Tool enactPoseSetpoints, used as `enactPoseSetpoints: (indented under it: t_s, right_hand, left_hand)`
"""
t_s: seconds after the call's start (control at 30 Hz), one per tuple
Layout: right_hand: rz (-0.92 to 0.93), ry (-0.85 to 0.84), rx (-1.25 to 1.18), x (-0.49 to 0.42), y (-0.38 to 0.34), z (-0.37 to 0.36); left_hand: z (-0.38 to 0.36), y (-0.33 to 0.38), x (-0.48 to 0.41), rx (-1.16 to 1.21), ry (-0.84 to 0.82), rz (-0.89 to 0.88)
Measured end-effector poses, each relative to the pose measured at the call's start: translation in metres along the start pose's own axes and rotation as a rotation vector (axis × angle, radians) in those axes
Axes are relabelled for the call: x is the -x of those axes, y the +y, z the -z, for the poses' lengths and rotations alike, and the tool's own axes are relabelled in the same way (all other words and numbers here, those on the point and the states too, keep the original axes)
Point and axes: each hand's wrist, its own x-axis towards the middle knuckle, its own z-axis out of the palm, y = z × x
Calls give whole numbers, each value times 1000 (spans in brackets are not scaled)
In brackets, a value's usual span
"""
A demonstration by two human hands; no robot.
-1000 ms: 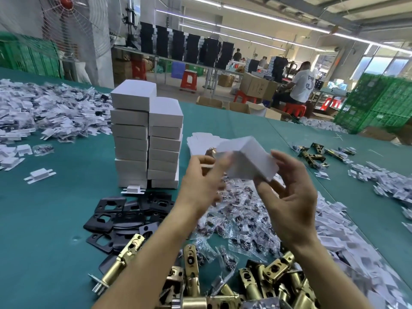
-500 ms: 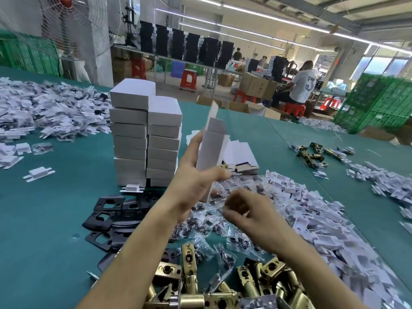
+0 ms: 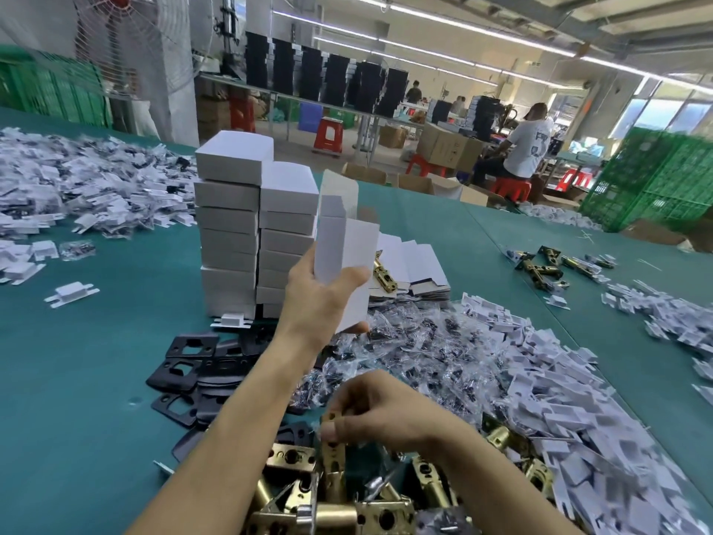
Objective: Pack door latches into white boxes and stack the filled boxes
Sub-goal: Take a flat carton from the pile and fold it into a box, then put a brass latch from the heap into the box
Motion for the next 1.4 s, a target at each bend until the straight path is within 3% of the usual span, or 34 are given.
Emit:
enactPoseSetpoints:
  t_s: [0.27,0.53,0.67,0.83,0.93,1.03,1.17,1.4]
  right_hand:
    - [125,135,-362,15,12,19]
    - [373,14,-493,27,12,38]
    - [444,205,-667,36,3,63]
    - [500,840,-447,37,-6,82]
    - [718,1013,-368,41,-19,94]
    - [851,1052,-251,46,-35,106]
    - [904,989,-183,46,-53,107]
    - [748,810,96,39,-70,104]
  left_hand:
    - [0,5,4,-2,-75,-126]
    - [-2,3,5,-17,-60,-123]
    - [0,-1,3,-14,-19,-87]
    - [2,-12,-2,-106,-62,14]
    - [4,-18,-3,-221,-253,109]
    - [6,-22,-2,-241,-357,117]
    - [11,-27,-4,-260,-357,149]
    - [8,-29,-3,-304,-383,182]
